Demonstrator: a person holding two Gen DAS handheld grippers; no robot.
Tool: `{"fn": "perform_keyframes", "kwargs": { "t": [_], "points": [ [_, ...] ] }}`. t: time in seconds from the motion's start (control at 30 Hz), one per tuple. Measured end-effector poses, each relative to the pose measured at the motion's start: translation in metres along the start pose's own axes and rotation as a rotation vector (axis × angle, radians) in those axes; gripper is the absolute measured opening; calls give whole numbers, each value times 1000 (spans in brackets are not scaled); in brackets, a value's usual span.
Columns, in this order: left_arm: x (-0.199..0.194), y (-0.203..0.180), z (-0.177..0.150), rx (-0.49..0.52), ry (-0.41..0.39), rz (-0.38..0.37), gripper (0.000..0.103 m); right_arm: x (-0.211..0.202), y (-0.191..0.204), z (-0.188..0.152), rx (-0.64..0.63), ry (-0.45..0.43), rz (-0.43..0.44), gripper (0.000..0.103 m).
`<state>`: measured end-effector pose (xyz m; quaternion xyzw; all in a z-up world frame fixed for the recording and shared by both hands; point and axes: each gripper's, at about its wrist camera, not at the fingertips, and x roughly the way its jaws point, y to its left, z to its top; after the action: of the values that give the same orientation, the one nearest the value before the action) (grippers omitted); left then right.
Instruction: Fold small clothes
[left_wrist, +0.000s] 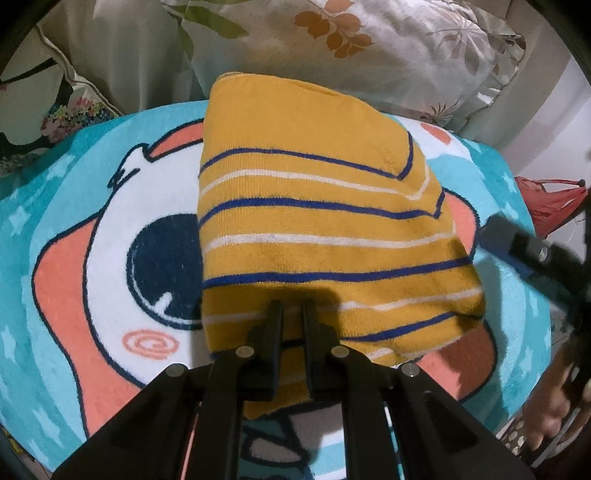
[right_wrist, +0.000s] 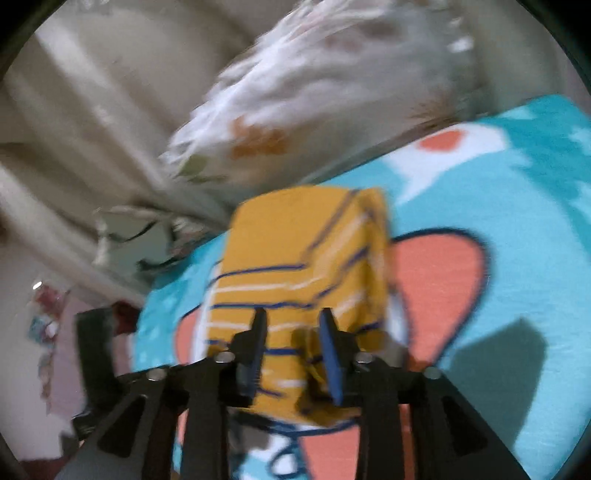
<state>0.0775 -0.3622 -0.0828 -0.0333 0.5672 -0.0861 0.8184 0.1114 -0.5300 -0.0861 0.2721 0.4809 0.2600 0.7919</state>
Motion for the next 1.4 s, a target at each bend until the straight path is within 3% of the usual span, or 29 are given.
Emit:
{"fn": "perform_keyframes", "kwargs": {
  "t": [0.07, 0.13, 0.17, 0.23, 0.27, 0.3, 0.33, 0.43, 0.53, 0.63, 0.7, 0.8, 0.87, 0.93, 1.03, 1.1, 1.17, 1.27, 1.4],
  "points": [
    [0, 2, 0, -9, 0, -8, 10, 16, -1, -5, 3, 59, 15, 38],
    [0, 4, -1, -11, 1, -14, 10, 28, -14, -13, 20, 122, -52, 37],
    [0, 3, -2, -11, 0, -11, 10, 30, -23, -16, 51, 137, -74, 29],
    [0, 2, -2, -6, -2, -2, 10, 19, -34, -14, 118, 114, -74, 29],
    [0, 2, -2, -5, -4, 5, 10, 12, -32, -11, 114, 91, -119, 36],
    [0, 2, -2, -7, -5, 5, 10, 1, -26, -6, 77, 43, -199, 36],
    [0, 2, -2, -9, -6, 4, 10, -6, -20, -3, 45, 7, -218, 36],
    [1, 3, -2, -14, -4, -1, 10, -12, -6, 5, 44, -13, -107, 37],
    [0, 4, -2, -15, 1, 0, 10, 15, 6, 1, 23, 67, -50, 40],
    [-2, 6, -4, -18, 5, 7, 9, 38, -8, -9, 49, 151, -115, 37],
    [-3, 9, -7, -21, 0, 18, 7, 30, -20, -9, 99, 139, -83, 35],
    [-3, 12, -9, -31, -6, 39, 6, 9, -15, 3, 77, 73, -140, 42],
    [-3, 12, -10, -42, -8, 46, 6, 3, -8, 11, 85, 44, -75, 43],
    [-4, 9, -10, -39, -4, 61, 6, 12, -1, 12, 86, 60, -34, 45],
    [-12, 7, -12, -28, 1, 88, 6, 29, 0, 2, 38, 124, -96, 45],
    [-23, 7, -13, -6, -4, 125, 17, 33, -11, -6, 60, 144, -110, 45],
    [-37, 9, -12, 20, -42, 183, 67, 27, -18, -6, 90, 125, -102, 45],
    [-55, 17, 1, 32, -123, 186, 72, 18, -14, 2, 89, 65, -145, 47],
    [-49, 22, 31, 46, -142, 174, 72, 8, 4, 9, 67, 4, -137, 47]
  ]
}}
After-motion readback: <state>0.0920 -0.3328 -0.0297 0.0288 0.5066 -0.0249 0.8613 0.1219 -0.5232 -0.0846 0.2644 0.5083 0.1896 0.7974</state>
